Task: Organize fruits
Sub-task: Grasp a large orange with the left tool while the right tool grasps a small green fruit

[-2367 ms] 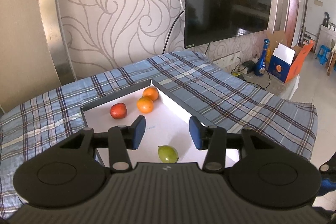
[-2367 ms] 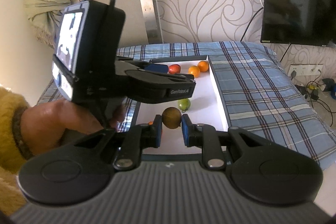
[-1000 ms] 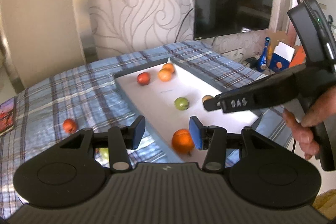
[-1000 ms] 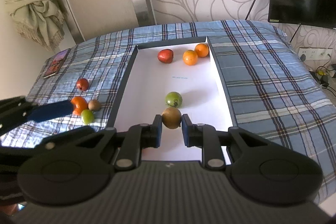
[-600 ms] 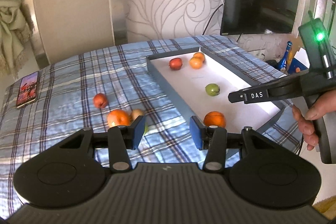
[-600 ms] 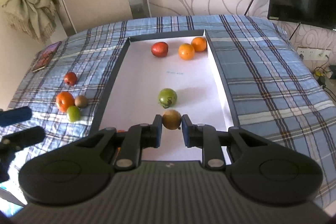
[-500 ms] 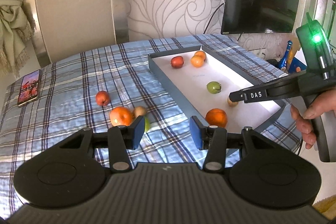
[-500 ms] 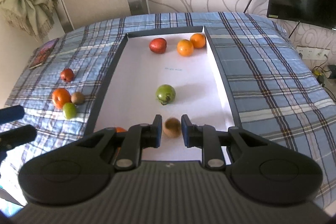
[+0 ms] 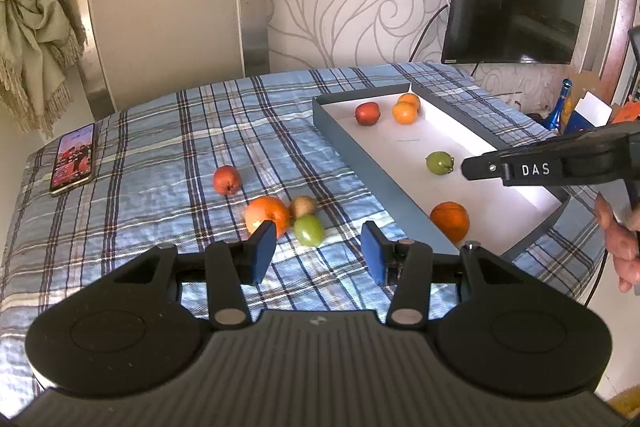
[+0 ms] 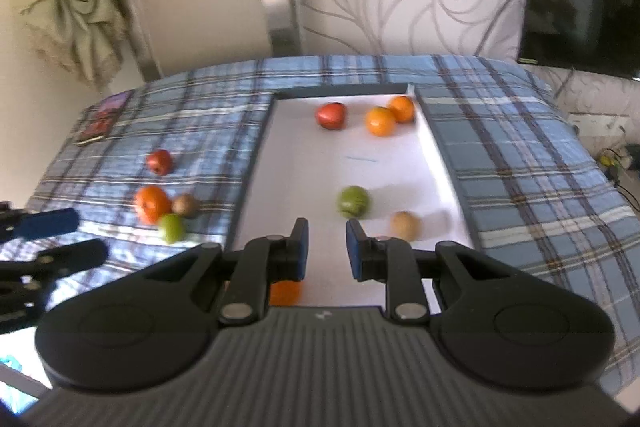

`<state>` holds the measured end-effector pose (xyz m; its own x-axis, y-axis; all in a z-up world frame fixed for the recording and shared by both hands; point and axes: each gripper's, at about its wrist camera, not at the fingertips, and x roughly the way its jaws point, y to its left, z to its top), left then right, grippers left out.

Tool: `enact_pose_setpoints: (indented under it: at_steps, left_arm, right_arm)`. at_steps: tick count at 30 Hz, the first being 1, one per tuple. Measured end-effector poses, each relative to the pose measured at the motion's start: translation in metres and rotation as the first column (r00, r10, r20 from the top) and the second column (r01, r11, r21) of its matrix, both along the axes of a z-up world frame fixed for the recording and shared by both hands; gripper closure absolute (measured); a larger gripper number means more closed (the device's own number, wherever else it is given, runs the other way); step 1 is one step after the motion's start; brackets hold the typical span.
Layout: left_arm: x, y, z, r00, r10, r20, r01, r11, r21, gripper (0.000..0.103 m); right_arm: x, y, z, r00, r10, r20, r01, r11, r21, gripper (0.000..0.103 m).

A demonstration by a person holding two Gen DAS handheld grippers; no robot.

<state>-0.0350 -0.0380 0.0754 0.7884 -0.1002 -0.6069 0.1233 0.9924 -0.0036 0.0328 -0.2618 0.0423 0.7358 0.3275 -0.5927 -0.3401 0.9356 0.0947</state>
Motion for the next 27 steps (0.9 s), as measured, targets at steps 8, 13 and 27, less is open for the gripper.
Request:
enact_pose_setpoints:
  at_steps: [8, 13, 27]
  left_arm:
    - [-0.001, 0.018, -0.002, 1.0, 0.025, -0.005, -0.025, 1.0, 0.002, 0.049]
    - [-0.006, 0.037, -0.001, 0.998, 0.069, 0.0, -0.069, 0.998, -0.001, 0.041]
    - [-0.021, 0.078, -0.003, 0.988, 0.156, 0.001, -0.156, 0.987, 0.027, 0.04]
  right_arm:
    - [-0.012, 0.048, 0.003, 0.989, 0.149, -0.001, -0.149, 0.989, 0.002, 0.078]
    - [-0.01, 0.078, -0.005, 0.972, 0.232, -0.04, -0.233, 0.972, -0.017, 0.078]
    - [0.009, 0.127, -0.027, 0.966, 0.248, -0.078, -0.252, 0.966, -0.061, 0.06]
